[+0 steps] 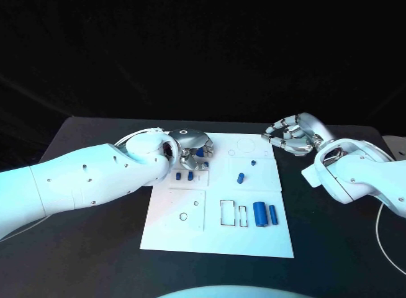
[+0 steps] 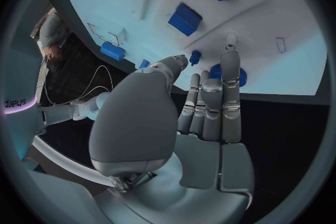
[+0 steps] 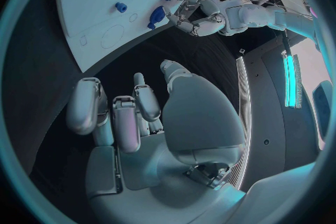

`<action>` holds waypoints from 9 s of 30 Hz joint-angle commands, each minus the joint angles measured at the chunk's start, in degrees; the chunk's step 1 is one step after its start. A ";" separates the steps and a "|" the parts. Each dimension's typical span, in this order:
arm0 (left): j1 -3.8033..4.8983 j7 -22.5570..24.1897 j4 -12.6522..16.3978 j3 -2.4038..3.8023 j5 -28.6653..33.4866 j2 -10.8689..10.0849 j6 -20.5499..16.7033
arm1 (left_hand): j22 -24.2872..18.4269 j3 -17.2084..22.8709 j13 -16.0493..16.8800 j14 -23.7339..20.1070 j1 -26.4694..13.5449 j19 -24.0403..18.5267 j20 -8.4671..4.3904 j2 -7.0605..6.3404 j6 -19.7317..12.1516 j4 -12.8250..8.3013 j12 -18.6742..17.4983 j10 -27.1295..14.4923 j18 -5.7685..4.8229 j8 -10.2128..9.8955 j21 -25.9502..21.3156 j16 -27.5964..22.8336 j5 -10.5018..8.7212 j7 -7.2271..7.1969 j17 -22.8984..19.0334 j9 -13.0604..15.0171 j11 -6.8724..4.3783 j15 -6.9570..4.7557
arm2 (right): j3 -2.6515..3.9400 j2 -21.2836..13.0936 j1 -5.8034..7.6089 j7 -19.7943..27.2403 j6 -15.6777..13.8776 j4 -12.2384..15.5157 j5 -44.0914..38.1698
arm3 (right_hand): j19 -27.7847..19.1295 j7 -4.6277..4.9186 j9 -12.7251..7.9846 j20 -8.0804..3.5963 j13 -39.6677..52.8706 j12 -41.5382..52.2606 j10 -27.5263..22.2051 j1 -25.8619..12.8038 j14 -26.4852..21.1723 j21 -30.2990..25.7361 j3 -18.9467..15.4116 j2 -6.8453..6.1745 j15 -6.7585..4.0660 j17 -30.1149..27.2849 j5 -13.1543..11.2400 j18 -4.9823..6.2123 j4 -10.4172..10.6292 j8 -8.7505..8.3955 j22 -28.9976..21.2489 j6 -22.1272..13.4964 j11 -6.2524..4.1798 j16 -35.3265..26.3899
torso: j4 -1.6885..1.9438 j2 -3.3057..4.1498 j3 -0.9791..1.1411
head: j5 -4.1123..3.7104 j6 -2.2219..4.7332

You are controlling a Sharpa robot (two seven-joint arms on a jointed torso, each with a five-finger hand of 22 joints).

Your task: Assemble the parts on the task board

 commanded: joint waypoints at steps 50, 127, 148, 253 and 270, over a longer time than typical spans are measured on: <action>-0.40 -2.30 -4.07 -0.44 -1.95 3.28 7.88 | 20.49 6.42 -4.04 6.37 1.74 7.30 -0.31 1.94 6.33 -3.13 -3.85 9.80 -3.34 -2.20 19.28 8.30 -0.31 0.72 6.20 -3.09 -0.43 -0.27 | 0.00 0.47 -0.19 0.38 0.69 -0.03 -1.06 | -0.30 0.04 0.21 -0.03 0.58 -0.48 -0.45 -0.45 2.79 -0.76 0.60 -0.11 -0.47 3.36 0.31 0.66 0.05 0.57 0.88 -0.04 -0.06 -0.57 | -0.01 -0.05 0.03 | -0.25 -0.71; -1.93 -2.22 3.39 3.46 5.25 -7.73 2.32 | 23.10 7.62 -5.59 7.08 -2.23 8.24 -0.53 1.29 9.82 -4.23 -11.31 15.72 -3.82 -3.32 21.71 8.27 -0.37 0.70 3.93 -3.50 -0.54 -0.47 | 0.00 0.19 -0.44 0.56 -0.04 -0.25 -1.22 | -0.23 -0.06 0.30 -0.11 0.56 -0.36 -0.27 -0.69 2.82 -1.04 0.77 0.01 -0.58 3.31 0.33 0.68 0.05 0.83 0.72 0.13 -0.16 -0.68 | 0.05 -0.07 0.03 | 0.90 -0.02; -2.10 -2.43 2.94 3.38 5.27 -7.00 3.37 | 23.10 7.70 -5.59 6.99 -2.12 8.23 -0.54 1.44 9.92 -4.30 -11.52 15.91 -3.81 -3.35 21.70 8.17 -0.34 0.62 3.59 -3.50 -0.62 -0.50 | 0.00 0.27 -0.44 0.57 -0.07 -0.23 -1.24 | -0.23 -0.06 0.30 -0.11 0.56 -0.36 -0.27 -0.69 2.82 -1.04 0.77 0.01 -0.58 3.31 0.33 0.68 0.05 0.83 0.72 0.13 -0.16 -0.68 | 0.02 -0.03 0.00 | 0.84 -0.06; -0.93 26.23 8.02 3.54 87.01 -20.33 1.23 | -4.19 -16.82 -4.84 -7.32 7.60 -3.73 1.21 9.76 8.16 5.72 -11.35 10.81 0.78 -8.74 -3.10 -2.22 -3.49 2.93 -25.18 -10.09 1.42 1.36 | -0.12 8.83 -4.18 -9.63 20.49 -6.62 -50.16 | 4.99 -0.21 0.08 0.15 -60.11 -62.56 -8.95 11.78 3.62 8.63 21.36 -5.33 -0.13 4.58 -12.01 -1.49 -5.19 0.47 8.25 7.54 0.51 -0.26 | 0.10 -0.01 0.02 | -3.00 0.97; -0.93 25.13 8.08 3.50 86.64 -20.33 0.87 | -4.35 -16.20 -4.89 -7.55 8.05 -3.77 1.20 9.53 7.90 5.61 -11.27 10.51 0.78 -8.68 -3.31 -2.31 -3.40 3.06 -25.41 -10.20 1.51 1.38 | -0.12 9.23 -4.65 -11.89 22.65 -6.53 -52.71 | 5.59 -0.83 1.43 -0.66 -59.89 -62.36 -6.60 12.55 3.70 10.44 24.95 -2.26 -0.90 4.77 -12.40 -1.84 -10.21 1.87 9.44 9.74 -0.31 -0.06 | 0.00 0.00 -0.01 | -3.27 1.01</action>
